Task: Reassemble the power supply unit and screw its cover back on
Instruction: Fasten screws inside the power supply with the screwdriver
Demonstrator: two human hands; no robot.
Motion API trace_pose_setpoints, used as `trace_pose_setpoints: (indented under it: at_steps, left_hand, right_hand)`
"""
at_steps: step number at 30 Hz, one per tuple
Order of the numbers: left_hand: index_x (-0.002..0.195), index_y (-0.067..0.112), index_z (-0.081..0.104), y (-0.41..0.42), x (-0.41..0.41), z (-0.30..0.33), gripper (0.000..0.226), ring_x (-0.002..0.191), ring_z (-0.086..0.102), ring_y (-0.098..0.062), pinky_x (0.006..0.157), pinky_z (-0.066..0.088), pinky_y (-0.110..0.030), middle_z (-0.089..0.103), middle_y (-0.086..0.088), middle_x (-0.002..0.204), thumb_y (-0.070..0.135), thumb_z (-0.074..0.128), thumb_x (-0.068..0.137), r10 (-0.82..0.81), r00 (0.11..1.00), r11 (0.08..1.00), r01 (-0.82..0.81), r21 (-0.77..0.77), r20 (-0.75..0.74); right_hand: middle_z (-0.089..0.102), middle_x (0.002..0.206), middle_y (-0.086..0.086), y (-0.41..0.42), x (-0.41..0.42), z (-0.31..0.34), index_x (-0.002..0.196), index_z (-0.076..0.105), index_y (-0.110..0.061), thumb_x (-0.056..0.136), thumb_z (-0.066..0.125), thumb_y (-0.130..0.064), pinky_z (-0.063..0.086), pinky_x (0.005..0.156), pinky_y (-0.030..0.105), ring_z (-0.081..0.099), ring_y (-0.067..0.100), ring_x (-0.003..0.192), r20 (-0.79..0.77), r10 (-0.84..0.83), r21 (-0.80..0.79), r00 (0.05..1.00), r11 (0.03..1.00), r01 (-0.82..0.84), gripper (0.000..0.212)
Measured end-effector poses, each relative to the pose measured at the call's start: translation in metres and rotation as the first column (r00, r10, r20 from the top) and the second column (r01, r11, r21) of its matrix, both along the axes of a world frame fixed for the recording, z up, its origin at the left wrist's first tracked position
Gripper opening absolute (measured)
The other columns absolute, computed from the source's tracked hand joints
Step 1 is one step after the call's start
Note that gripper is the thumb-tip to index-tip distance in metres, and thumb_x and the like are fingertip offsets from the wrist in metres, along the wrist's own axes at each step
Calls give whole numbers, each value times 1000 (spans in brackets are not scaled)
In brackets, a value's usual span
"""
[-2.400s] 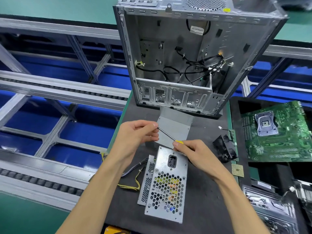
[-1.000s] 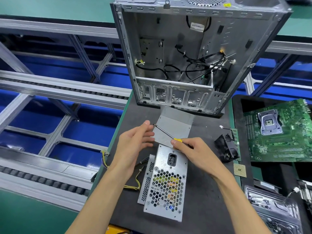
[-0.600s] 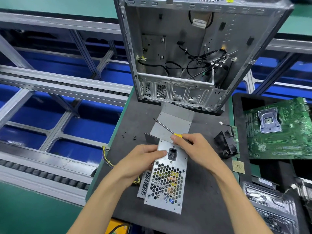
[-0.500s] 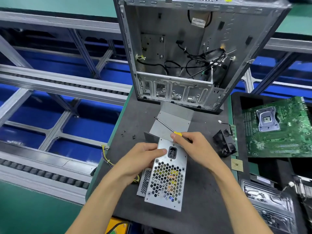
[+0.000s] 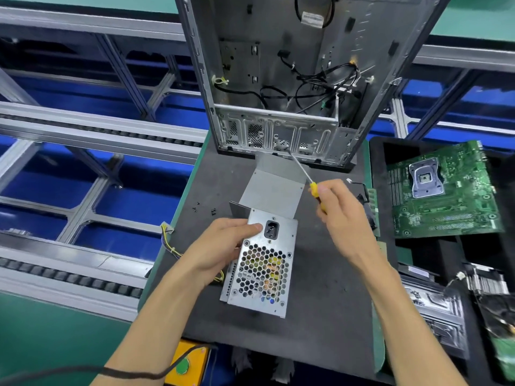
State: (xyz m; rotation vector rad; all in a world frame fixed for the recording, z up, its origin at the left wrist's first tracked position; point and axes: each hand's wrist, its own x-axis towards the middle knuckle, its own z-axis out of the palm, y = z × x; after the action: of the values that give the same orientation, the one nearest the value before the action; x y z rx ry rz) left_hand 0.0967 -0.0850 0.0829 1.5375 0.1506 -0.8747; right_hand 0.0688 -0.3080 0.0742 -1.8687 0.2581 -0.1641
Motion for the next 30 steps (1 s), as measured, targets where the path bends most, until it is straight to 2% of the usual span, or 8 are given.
trace_pose_setpoints:
  at_steps: [3,9,13,15,20,23,26,30]
  left_hand:
    - [117,1,73,-1,-2,1,26,114,67,-39,105,51,-48,75,-19,112,14,55,102,24,1000,1000,-24,6,-5]
    - [113,-1,74,-4,-6,0,27,112,67,-42,101,51,-49,75,-21,110,16,57,102,63,998,998,-63,18,7]
    - [113,-2,74,-4,-6,-3,27,111,68,-41,101,51,-50,75,-21,110,16,57,101,75,997,997,-75,5,15]
    - [112,-1,74,-4,-7,-4,27,110,68,-41,100,52,-49,75,-20,109,16,57,101,77,997,997,-77,2,19]
    - [110,0,75,-5,-7,-7,26,108,69,-41,98,53,-50,76,-21,107,18,59,100,88,996,996,-88,0,17]
    - [107,1,76,-5,-7,-7,26,102,73,-36,91,58,-44,76,-21,105,19,59,100,85,996,996,-84,-18,16]
    - [105,1,77,-5,-8,-7,25,92,74,-31,75,61,-33,76,-21,103,18,59,100,89,996,996,-89,-32,10]
    - [104,2,78,-6,-9,-7,24,86,75,-25,65,58,-26,77,-19,101,17,59,101,90,996,994,-89,-55,6]
  right_hand:
    - [46,57,-9,-7,-7,9,91,49,-29,86,40,-31,29,54,29,34,12,55,-84,40,52,996,998,-36,10]
    - [70,64,-6,-26,-31,34,87,63,-34,91,67,-13,42,57,20,56,4,56,-22,150,-148,989,977,-151,22]
    - [72,67,-8,-35,-38,52,86,73,-27,85,73,-10,55,65,46,63,14,59,-30,150,-214,988,965,-153,16]
    - [72,66,-9,-38,-40,58,85,75,-26,85,74,-11,55,61,51,63,31,59,-33,164,-212,986,963,-167,15]
    - [73,66,-13,-37,-37,68,83,77,-29,84,74,-15,43,48,29,59,30,53,-47,180,-272,983,944,-186,14]
    - [75,69,-13,-34,-33,71,82,77,-31,82,74,-18,51,53,32,61,15,51,-73,188,-313,979,928,-202,13]
    - [75,69,-11,-33,-31,72,81,77,-32,79,74,-24,55,56,37,64,24,54,-96,193,-335,976,917,-215,9]
    - [74,66,-11,-33,-30,73,80,76,-32,80,74,-22,38,44,17,53,12,42,-103,206,-354,973,907,-230,10]
